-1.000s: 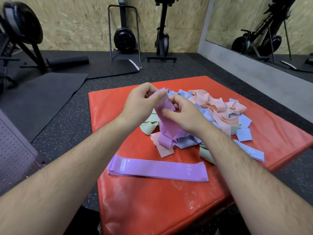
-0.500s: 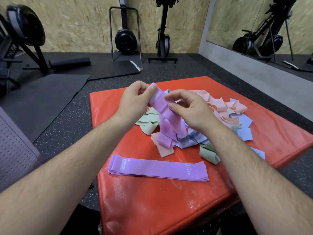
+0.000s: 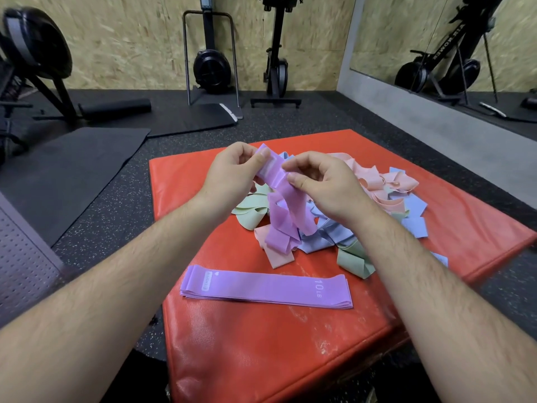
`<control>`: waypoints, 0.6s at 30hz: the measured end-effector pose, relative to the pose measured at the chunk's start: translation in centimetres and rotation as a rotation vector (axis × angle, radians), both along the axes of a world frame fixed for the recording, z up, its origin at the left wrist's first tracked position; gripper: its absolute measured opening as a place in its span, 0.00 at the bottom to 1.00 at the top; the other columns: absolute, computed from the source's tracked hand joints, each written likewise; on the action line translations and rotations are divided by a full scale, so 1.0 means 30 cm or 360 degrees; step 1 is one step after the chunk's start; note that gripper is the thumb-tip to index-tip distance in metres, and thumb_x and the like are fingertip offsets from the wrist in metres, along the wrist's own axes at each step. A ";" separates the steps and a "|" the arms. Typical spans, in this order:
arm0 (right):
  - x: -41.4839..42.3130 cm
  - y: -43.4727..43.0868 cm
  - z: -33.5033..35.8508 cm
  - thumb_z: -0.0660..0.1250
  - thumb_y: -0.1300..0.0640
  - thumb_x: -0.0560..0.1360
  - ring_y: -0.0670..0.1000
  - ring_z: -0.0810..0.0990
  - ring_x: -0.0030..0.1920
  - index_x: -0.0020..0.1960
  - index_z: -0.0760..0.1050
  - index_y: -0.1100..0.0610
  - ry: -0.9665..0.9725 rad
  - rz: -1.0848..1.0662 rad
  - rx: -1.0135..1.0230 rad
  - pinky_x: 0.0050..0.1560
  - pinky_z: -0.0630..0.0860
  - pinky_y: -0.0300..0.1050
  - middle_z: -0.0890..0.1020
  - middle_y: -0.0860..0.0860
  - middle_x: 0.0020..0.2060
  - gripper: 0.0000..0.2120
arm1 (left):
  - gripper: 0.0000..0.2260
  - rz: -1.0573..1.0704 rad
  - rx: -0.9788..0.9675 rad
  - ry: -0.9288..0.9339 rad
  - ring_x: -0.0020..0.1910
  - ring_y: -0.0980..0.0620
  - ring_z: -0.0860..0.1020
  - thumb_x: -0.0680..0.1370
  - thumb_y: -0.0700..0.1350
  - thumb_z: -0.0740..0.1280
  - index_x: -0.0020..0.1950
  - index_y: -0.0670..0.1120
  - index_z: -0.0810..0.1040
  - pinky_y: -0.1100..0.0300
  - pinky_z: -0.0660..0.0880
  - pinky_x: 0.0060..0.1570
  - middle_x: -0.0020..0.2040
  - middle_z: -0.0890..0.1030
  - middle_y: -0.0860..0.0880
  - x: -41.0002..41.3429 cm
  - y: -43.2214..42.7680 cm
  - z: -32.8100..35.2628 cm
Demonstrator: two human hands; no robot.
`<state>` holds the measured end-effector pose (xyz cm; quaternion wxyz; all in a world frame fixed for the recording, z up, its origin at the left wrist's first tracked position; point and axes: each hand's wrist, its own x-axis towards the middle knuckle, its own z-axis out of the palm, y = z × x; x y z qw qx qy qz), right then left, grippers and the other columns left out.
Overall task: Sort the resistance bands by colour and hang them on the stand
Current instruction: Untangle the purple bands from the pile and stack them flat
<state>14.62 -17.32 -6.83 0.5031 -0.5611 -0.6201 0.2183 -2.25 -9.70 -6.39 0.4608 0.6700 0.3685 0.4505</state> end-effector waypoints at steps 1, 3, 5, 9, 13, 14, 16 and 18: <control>0.002 -0.001 0.001 0.69 0.65 0.78 0.45 0.81 0.51 0.54 0.81 0.53 0.0008 0.0027 -0.0007 0.56 0.78 0.40 0.84 0.48 0.50 0.10 | 0.11 0.0007 -0.0010 -0.0026 0.31 0.57 0.77 0.80 0.49 0.69 0.53 0.42 0.76 0.61 0.73 0.32 0.38 0.81 0.48 0.000 0.001 0.000; 0.003 -0.002 0.004 0.69 0.65 0.77 0.44 0.81 0.50 0.53 0.81 0.51 0.0006 0.0030 0.0014 0.55 0.77 0.39 0.85 0.48 0.49 0.10 | 0.12 0.0030 0.0020 -0.0051 0.34 0.58 0.78 0.79 0.50 0.70 0.59 0.47 0.73 0.63 0.73 0.35 0.45 0.80 0.49 -0.004 -0.004 -0.002; 0.002 -0.001 0.007 0.69 0.64 0.78 0.40 0.80 0.46 0.52 0.82 0.50 -0.0007 -0.0044 0.0066 0.51 0.76 0.35 0.84 0.45 0.47 0.10 | 0.12 0.0078 0.0237 0.0058 0.44 0.61 0.77 0.78 0.52 0.71 0.59 0.54 0.74 0.69 0.71 0.45 0.57 0.74 0.50 -0.010 -0.005 -0.010; 0.009 0.004 0.007 0.70 0.61 0.78 0.40 0.79 0.41 0.52 0.83 0.50 0.0010 -0.0153 0.0089 0.45 0.75 0.34 0.84 0.46 0.43 0.08 | 0.09 -0.0094 0.0746 0.0452 0.54 0.59 0.73 0.75 0.52 0.74 0.52 0.52 0.81 0.72 0.64 0.50 0.54 0.75 0.54 -0.013 -0.011 -0.033; 0.014 0.006 0.002 0.70 0.59 0.78 0.49 0.82 0.46 0.52 0.83 0.50 0.0018 -0.0188 0.0069 0.50 0.79 0.42 0.85 0.50 0.45 0.07 | 0.05 -0.0041 0.0991 0.0512 0.46 0.57 0.76 0.77 0.47 0.73 0.49 0.46 0.83 0.73 0.65 0.45 0.45 0.81 0.52 -0.006 -0.015 -0.050; 0.014 0.005 0.001 0.70 0.59 0.78 0.50 0.82 0.45 0.52 0.83 0.50 0.0008 -0.0193 0.0070 0.49 0.79 0.42 0.86 0.50 0.45 0.06 | 0.05 -0.0024 0.1025 0.0504 0.45 0.57 0.77 0.77 0.47 0.72 0.49 0.46 0.84 0.74 0.66 0.44 0.44 0.82 0.52 -0.006 -0.018 -0.049; 0.015 0.003 0.002 0.69 0.58 0.78 0.45 0.80 0.42 0.52 0.84 0.51 -0.0008 -0.0196 0.0084 0.46 0.77 0.40 0.86 0.48 0.43 0.06 | 0.05 0.0006 0.1069 0.0505 0.44 0.57 0.77 0.78 0.47 0.71 0.49 0.47 0.84 0.74 0.66 0.43 0.43 0.82 0.53 -0.006 -0.025 -0.045; 0.016 -0.002 0.004 0.69 0.59 0.79 0.39 0.79 0.40 0.51 0.83 0.52 -0.0021 -0.0185 0.0101 0.44 0.74 0.34 0.85 0.44 0.41 0.05 | 0.06 0.0018 0.1089 0.0525 0.44 0.58 0.78 0.79 0.49 0.70 0.50 0.49 0.85 0.74 0.65 0.41 0.43 0.83 0.55 -0.004 -0.029 -0.041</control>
